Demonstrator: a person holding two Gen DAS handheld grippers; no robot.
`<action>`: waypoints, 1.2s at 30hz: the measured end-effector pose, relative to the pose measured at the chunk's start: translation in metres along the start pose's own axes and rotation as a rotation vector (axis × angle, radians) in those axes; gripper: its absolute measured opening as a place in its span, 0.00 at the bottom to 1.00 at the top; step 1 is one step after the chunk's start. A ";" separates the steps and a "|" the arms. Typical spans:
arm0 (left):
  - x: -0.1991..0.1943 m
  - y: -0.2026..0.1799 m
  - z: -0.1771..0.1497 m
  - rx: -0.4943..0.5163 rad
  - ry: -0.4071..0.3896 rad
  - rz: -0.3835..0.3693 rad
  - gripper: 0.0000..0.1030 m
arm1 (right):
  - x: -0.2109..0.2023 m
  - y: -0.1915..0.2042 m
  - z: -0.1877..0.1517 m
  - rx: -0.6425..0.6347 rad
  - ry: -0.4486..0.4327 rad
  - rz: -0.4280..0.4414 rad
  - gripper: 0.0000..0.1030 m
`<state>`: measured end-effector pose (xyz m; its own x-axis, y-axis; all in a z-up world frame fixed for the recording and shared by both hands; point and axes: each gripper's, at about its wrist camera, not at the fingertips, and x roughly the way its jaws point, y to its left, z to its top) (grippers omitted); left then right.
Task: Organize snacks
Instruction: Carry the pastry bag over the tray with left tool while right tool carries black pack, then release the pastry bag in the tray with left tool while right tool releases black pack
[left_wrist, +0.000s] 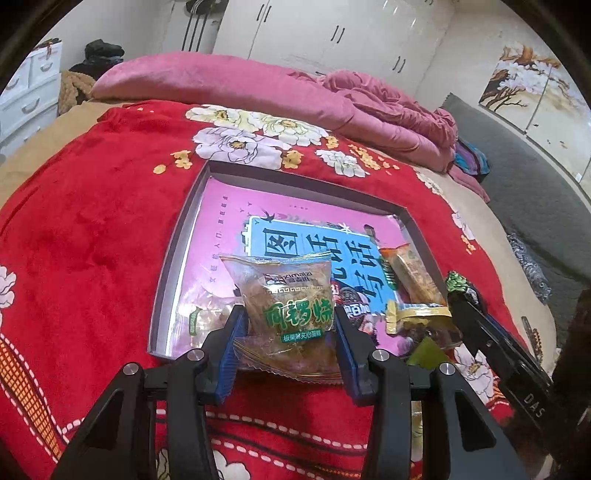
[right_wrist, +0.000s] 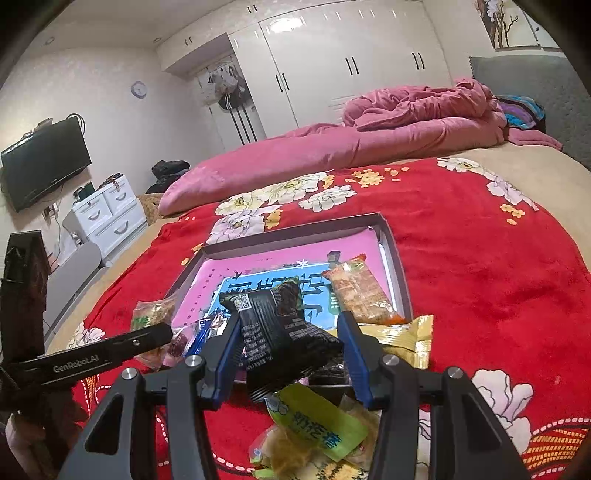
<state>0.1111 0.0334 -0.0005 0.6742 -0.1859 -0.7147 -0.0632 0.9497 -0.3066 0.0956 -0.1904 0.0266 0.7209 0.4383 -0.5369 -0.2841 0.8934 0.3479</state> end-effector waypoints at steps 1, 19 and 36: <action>0.001 0.000 0.001 0.001 -0.001 0.006 0.46 | 0.001 0.000 0.000 -0.001 0.001 0.001 0.50; 0.023 -0.007 0.007 0.039 -0.011 0.051 0.46 | 0.030 0.009 0.004 -0.030 0.038 -0.046 0.50; 0.038 -0.019 0.006 0.042 0.016 0.056 0.46 | 0.052 0.018 0.003 -0.052 0.062 -0.091 0.50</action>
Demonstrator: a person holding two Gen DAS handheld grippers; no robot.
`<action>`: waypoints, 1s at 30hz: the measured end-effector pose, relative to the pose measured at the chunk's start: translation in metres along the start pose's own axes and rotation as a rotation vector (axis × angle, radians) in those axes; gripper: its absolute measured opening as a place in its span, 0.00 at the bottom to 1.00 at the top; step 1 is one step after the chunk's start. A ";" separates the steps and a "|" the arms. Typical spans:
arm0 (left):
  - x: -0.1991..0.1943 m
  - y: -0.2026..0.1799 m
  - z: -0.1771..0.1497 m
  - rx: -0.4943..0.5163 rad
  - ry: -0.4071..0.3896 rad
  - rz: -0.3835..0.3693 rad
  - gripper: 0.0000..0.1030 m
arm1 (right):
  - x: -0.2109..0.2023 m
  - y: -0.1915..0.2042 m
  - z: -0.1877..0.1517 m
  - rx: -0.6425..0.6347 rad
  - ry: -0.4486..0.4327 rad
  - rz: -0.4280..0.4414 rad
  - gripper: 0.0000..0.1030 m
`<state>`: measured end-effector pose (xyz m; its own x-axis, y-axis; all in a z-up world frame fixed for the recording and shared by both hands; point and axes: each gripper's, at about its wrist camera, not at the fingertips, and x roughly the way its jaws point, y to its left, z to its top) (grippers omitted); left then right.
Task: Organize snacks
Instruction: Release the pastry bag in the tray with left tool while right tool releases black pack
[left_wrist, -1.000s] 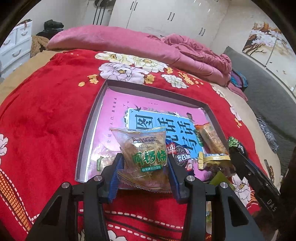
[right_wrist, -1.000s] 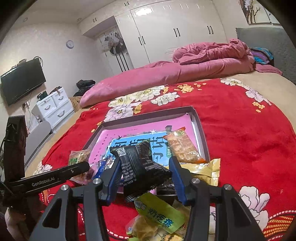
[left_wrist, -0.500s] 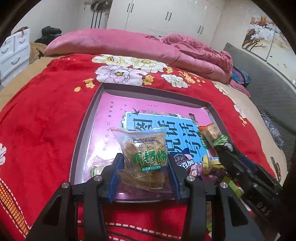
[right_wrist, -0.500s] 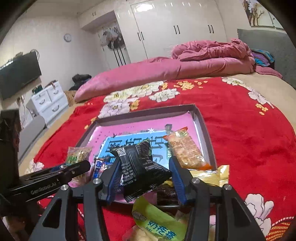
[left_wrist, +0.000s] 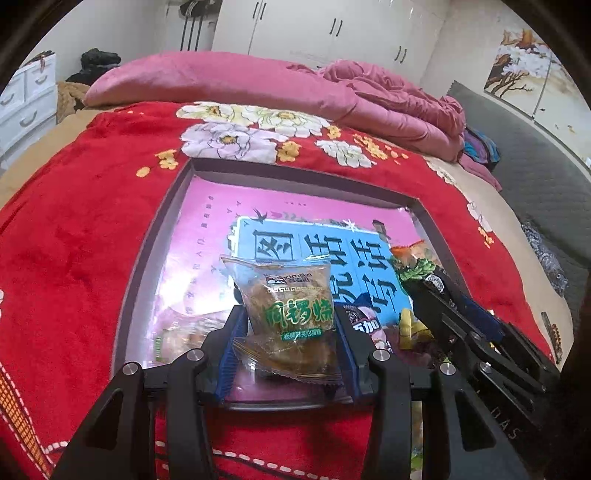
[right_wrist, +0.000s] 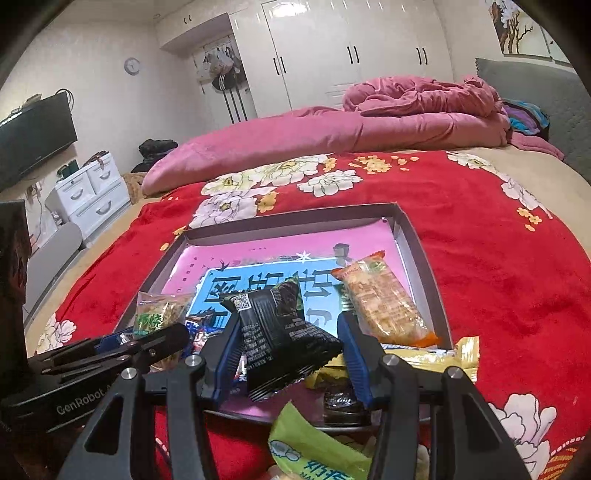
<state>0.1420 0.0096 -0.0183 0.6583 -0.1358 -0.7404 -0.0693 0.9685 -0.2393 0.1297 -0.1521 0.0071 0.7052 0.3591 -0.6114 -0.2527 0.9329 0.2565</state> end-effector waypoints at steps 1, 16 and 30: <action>0.002 -0.001 -0.001 0.002 0.005 0.006 0.46 | 0.000 0.000 0.000 -0.004 0.003 -0.009 0.50; 0.005 -0.001 -0.002 0.005 0.017 0.008 0.47 | 0.008 -0.004 -0.004 0.008 0.037 0.003 0.50; 0.006 -0.002 -0.002 0.005 0.020 0.009 0.47 | 0.013 -0.005 -0.005 0.017 0.048 0.006 0.51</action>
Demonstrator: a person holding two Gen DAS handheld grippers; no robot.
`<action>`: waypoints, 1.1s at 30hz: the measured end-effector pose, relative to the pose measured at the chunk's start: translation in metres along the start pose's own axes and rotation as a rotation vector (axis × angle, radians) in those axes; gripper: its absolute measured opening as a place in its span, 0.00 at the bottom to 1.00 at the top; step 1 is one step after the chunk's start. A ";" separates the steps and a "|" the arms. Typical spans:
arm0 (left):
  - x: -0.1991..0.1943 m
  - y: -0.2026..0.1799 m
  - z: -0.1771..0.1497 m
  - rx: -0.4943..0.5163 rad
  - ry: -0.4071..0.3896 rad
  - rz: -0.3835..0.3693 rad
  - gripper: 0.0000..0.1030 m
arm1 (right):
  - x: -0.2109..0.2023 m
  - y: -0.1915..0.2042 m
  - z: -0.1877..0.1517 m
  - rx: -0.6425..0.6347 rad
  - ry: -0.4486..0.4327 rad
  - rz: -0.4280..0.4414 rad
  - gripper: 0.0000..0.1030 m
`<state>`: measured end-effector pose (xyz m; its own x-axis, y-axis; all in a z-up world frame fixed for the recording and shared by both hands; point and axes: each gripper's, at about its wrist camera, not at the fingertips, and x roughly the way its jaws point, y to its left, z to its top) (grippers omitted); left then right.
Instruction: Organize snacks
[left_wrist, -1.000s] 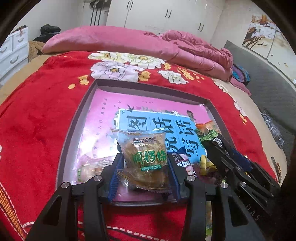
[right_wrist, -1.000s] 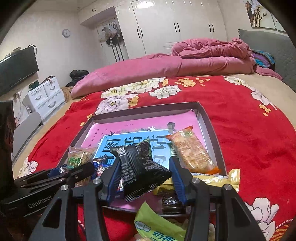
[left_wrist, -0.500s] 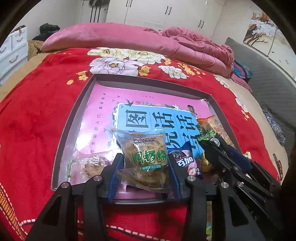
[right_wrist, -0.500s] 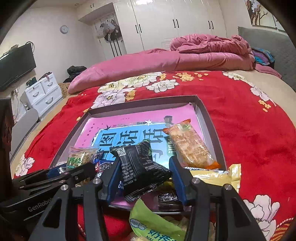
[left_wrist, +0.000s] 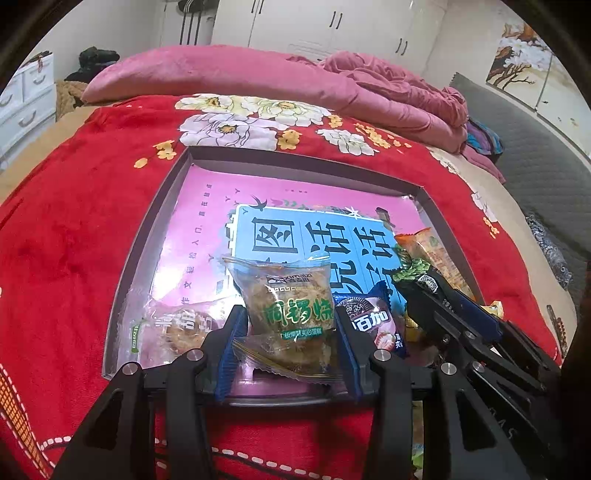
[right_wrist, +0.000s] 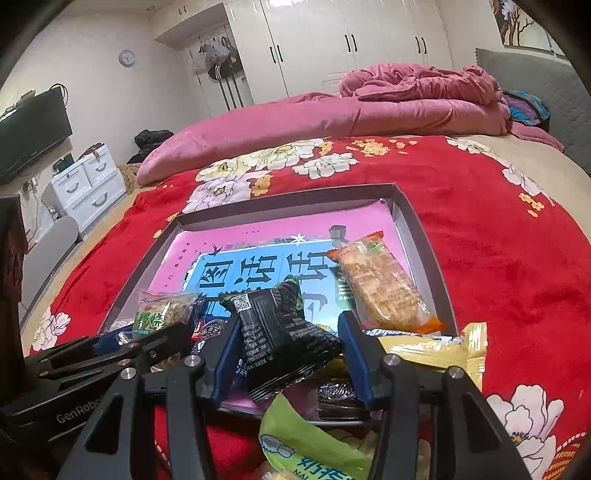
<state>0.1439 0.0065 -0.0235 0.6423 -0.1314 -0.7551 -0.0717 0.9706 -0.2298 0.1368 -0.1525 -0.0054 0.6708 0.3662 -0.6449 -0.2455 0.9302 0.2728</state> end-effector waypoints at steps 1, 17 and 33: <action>0.000 0.000 0.000 0.000 -0.001 0.001 0.47 | 0.000 0.000 0.000 0.000 0.001 -0.001 0.51; 0.001 0.001 0.000 0.009 0.002 -0.003 0.47 | -0.021 -0.014 0.005 0.043 -0.076 -0.016 0.62; -0.019 -0.005 -0.002 0.020 -0.043 -0.039 0.63 | -0.060 -0.046 -0.003 0.096 -0.106 -0.094 0.66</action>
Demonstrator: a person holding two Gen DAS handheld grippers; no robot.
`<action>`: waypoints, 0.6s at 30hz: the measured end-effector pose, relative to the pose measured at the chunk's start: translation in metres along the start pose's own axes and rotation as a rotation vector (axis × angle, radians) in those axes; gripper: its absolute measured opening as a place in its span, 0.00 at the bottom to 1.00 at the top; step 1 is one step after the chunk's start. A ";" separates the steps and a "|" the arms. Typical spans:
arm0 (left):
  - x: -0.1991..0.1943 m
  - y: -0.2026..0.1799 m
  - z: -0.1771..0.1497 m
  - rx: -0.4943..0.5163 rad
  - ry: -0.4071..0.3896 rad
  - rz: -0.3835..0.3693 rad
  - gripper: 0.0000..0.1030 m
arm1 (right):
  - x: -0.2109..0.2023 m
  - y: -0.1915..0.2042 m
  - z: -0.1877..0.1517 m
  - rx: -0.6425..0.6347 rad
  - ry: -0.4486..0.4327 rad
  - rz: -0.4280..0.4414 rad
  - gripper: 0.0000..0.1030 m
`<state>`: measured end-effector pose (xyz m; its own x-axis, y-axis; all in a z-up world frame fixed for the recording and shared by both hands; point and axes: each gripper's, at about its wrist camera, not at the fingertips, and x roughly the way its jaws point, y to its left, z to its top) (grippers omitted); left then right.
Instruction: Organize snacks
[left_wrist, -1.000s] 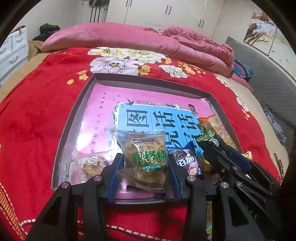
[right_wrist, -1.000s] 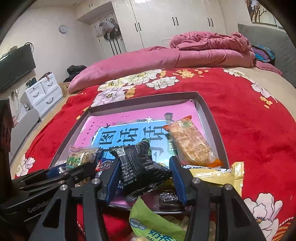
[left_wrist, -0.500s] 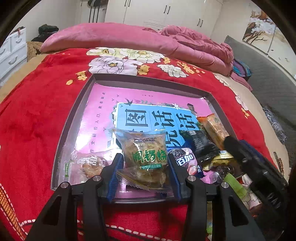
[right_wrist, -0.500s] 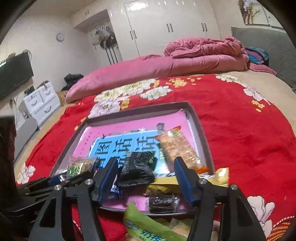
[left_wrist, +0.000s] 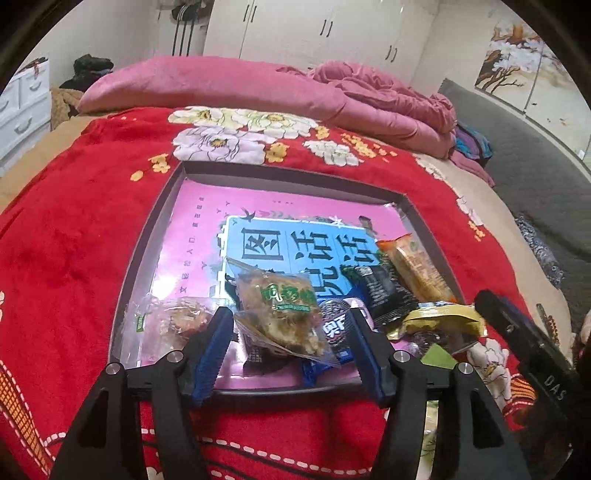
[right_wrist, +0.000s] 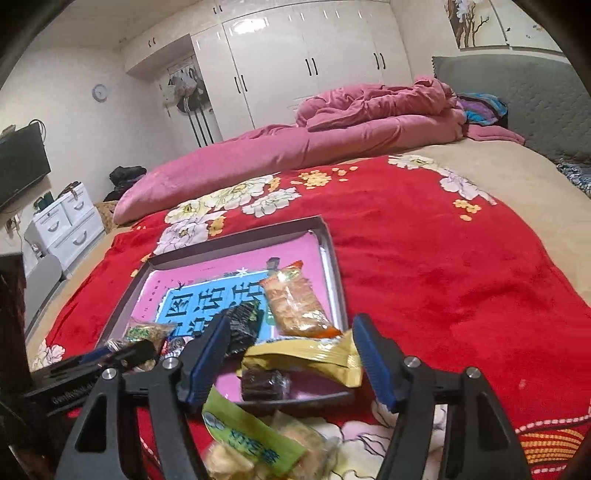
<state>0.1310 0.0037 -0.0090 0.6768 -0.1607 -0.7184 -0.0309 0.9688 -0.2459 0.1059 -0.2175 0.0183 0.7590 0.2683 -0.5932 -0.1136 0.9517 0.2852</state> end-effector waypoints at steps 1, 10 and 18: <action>-0.003 0.000 0.000 0.000 -0.008 -0.008 0.63 | -0.001 -0.001 -0.001 0.003 0.004 -0.003 0.66; -0.023 -0.014 -0.009 0.060 -0.008 -0.080 0.70 | -0.013 -0.011 -0.007 0.036 0.015 -0.004 0.71; -0.032 -0.045 -0.028 0.209 0.025 -0.115 0.71 | -0.026 -0.010 -0.014 0.034 0.039 0.027 0.74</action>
<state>0.0901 -0.0399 0.0066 0.6484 -0.2742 -0.7102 0.2002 0.9615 -0.1884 0.0788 -0.2321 0.0203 0.7303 0.3003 -0.6136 -0.1112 0.9385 0.3269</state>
